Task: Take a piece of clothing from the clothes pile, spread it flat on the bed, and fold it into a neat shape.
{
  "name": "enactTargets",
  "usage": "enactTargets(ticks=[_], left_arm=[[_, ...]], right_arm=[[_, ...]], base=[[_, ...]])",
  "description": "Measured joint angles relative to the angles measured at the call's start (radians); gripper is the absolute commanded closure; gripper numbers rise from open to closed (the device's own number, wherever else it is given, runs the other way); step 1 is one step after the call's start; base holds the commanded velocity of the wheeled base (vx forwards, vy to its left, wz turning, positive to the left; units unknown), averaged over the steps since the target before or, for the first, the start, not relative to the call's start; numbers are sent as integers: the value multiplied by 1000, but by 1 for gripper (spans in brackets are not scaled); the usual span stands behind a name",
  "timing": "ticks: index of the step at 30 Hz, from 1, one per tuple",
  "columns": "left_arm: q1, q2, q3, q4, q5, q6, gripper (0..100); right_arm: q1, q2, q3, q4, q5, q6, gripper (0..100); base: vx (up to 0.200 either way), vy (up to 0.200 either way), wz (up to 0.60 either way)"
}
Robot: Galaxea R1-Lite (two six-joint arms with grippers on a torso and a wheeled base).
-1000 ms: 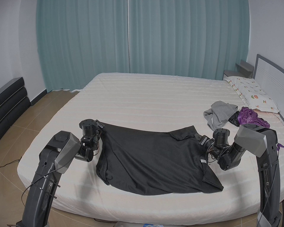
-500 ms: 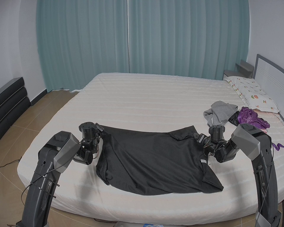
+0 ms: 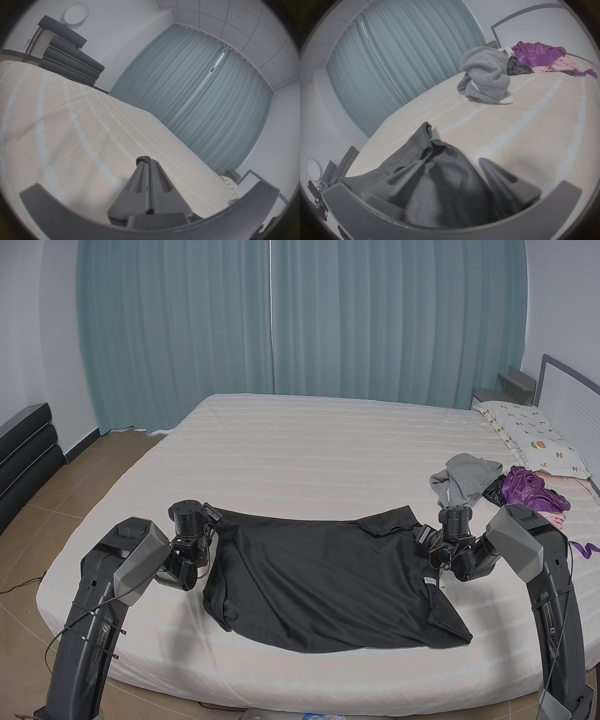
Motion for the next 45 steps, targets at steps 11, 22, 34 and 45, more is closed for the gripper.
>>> enactTargets(ticks=[11, 22, 34, 45], left_arm=[[0, -2, 11, 0, 0, 1, 100], [8, -11, 10, 0, 0, 1, 100], [42, -23, -107, -2, 4, -2, 100], [26, 12, -147, 62, -39, 4, 0]], right_arm=[[-1, 7, -9, 32, -1, 5, 100], [-13, 3, -79, -35, -59, 53, 100], [-56, 1, -195, -195, -133, 61, 100], [-49, 47, -179, -183, -141, 32, 100]], base=[[0, 0, 0], [0, 0, 0], [0, 0, 0], [0, 0, 0]])
